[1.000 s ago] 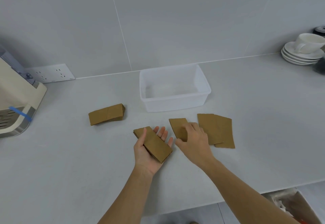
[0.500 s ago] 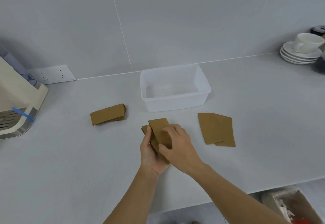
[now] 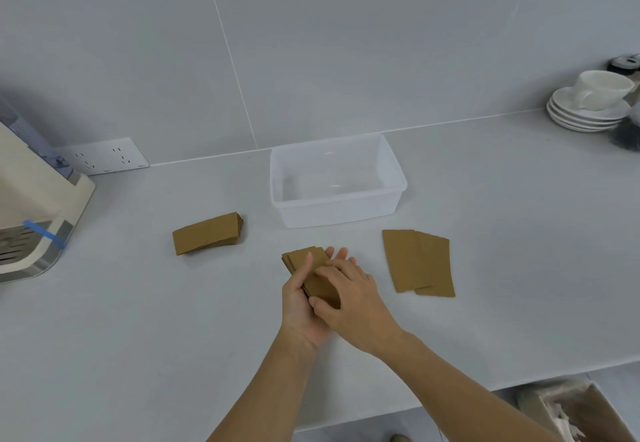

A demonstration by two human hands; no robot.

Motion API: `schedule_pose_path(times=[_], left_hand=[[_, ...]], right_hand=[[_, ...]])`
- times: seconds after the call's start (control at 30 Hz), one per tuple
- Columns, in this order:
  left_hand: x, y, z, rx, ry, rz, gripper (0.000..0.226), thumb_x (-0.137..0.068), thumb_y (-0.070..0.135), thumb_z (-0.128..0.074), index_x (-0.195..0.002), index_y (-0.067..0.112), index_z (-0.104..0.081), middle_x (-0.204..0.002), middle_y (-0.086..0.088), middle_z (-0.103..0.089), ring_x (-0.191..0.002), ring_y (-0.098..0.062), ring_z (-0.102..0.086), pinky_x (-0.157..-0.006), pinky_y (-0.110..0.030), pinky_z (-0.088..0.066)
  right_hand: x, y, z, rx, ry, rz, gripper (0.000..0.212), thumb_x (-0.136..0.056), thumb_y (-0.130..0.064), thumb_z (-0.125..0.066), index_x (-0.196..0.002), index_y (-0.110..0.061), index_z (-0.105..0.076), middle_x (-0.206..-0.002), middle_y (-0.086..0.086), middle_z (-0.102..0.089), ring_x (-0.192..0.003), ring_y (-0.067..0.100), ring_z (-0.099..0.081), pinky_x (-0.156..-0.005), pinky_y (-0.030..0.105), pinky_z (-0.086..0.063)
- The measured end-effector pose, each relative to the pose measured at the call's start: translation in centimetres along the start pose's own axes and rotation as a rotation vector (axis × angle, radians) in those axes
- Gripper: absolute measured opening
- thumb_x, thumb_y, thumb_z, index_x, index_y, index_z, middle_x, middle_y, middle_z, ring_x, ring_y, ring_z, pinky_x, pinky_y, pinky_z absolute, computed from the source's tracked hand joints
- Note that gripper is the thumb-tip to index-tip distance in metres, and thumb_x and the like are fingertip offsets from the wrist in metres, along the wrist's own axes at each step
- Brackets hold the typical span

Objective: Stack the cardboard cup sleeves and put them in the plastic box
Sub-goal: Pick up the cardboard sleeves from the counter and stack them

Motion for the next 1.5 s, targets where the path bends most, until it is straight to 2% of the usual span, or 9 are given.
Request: schedule_pose_path(times=[0.27,0.37,0.47,0.63,0.8,0.93,1.03,1.3,1.5], left_hand=[[-0.6,-1.3,-0.9,-0.008,0.084,0.036,0.032,-0.069,0.028,-0.069,-0.096,0.012,-0.062,-0.1,-0.008,-0.072,-0.089,-0.028,-0.07,-0.068,-0.039,-0.058],[-0.8,-1.4,-1.1,-0.031,0.13,0.039,0.029,-0.069,0.029,-0.07,-0.092,0.014,-0.065,-0.088,-0.005,-0.073,-0.08,-0.026,-0.071,-0.064,-0.038,-0.058],[-1.1,-1.5,-1.0,0.012,0.175,0.014,0.03,-0.071,0.027,-0.07,-0.095,0.012,-0.063,-0.09,-0.008,-0.073,-0.084,-0.027,-0.071,-0.067,-0.041,-0.058],[-1.5,-1.4,-0.4,0.072,0.21,-0.022,0.034,-0.07,0.024,-0.072,-0.099,0.009,-0.063,-0.093,-0.01,-0.072,-0.088,-0.027,-0.07,-0.08,-0.048,-0.055],[-1.7,-1.3,0.1,0.076,0.216,-0.03,0.034,-0.067,0.024,-0.075,-0.097,0.009,-0.064,-0.093,-0.01,-0.071,-0.086,-0.027,-0.071,-0.079,-0.05,-0.055],[-1.8,-1.3,0.3,0.077,0.213,-0.04,0.035,-0.065,0.025,-0.075,-0.095,0.009,-0.065,-0.089,-0.01,-0.073,-0.085,-0.027,-0.071,-0.077,-0.05,-0.056],[-1.9,-1.4,0.5,0.081,0.207,-0.043,0.033,-0.066,0.026,-0.074,-0.094,0.009,-0.065,-0.088,-0.01,-0.073,-0.085,-0.027,-0.071,-0.077,-0.05,-0.056],[-2.4,-1.7,0.2,0.074,0.197,-0.026,0.038,-0.066,0.026,-0.074,-0.098,0.009,-0.065,-0.093,-0.01,-0.071,-0.084,-0.026,-0.071,-0.077,-0.049,-0.056],[-2.6,-2.0,-0.6,0.084,0.177,-0.018,0.039,-0.068,0.027,-0.073,-0.102,0.009,-0.064,-0.095,-0.01,-0.069,-0.083,-0.026,-0.071,-0.079,-0.05,-0.055]], right_hand=[[-0.3,1.9,1.7,-0.02,-0.144,0.017,0.038,-0.083,-0.038,-0.054,-0.119,-0.025,-0.053,-0.129,-0.007,-0.05,-0.123,0.012,-0.036,-0.098,0.026,-0.021],[-0.4,2.5,2.8,-0.113,-0.086,-0.026,0.031,-0.084,-0.035,-0.054,-0.111,-0.02,-0.057,-0.115,-0.005,-0.056,-0.107,0.011,-0.048,-0.098,0.031,-0.037],[-0.8,3.5,4.2,-0.111,0.028,-0.105,0.023,-0.087,-0.033,-0.051,-0.104,-0.02,-0.059,-0.101,-0.004,-0.061,-0.087,0.011,-0.056,-0.08,0.033,-0.05],[-1.6,6.7,5.2,0.25,0.168,-0.181,0.037,-0.09,-0.033,-0.047,-0.12,-0.012,-0.052,-0.118,0.006,-0.059,-0.107,0.022,-0.053,-0.088,0.032,-0.042],[-2.1,9.5,4.7,0.52,0.141,-0.326,0.051,-0.088,-0.048,-0.043,-0.124,-0.012,-0.041,-0.131,0.011,-0.046,-0.116,0.028,-0.045,-0.094,0.037,-0.035],[-1.8,11.2,4.2,0.526,0.111,-0.436,0.075,-0.085,-0.059,-0.04,-0.139,-0.012,-0.02,-0.15,0.017,-0.025,-0.135,0.031,-0.028,-0.108,0.042,-0.025],[-1.4,12.0,3.7,0.487,0.078,-0.47,0.079,-0.085,-0.059,-0.04,-0.142,-0.013,-0.012,-0.152,0.017,-0.021,-0.139,0.031,-0.021,-0.111,0.043,-0.021],[-1.1,10.9,3.5,0.498,0.095,-0.368,0.034,-0.086,-0.031,-0.045,-0.115,-0.012,-0.043,-0.129,0.01,-0.046,-0.115,0.027,-0.044,-0.093,0.036,-0.034],[-1.4,9.5,4.9,0.294,0.1,-0.282,0.031,-0.08,-0.025,-0.053,-0.108,-0.012,-0.052,-0.119,0.006,-0.054,-0.105,0.025,-0.049,-0.089,0.034,-0.036]])
Point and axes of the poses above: each hand's wrist, its own x-axis away from the middle knuckle, its own z-axis out of the back of the hand, y = z × x, the point moved 3 cm from there along -x, towards the middle knuckle
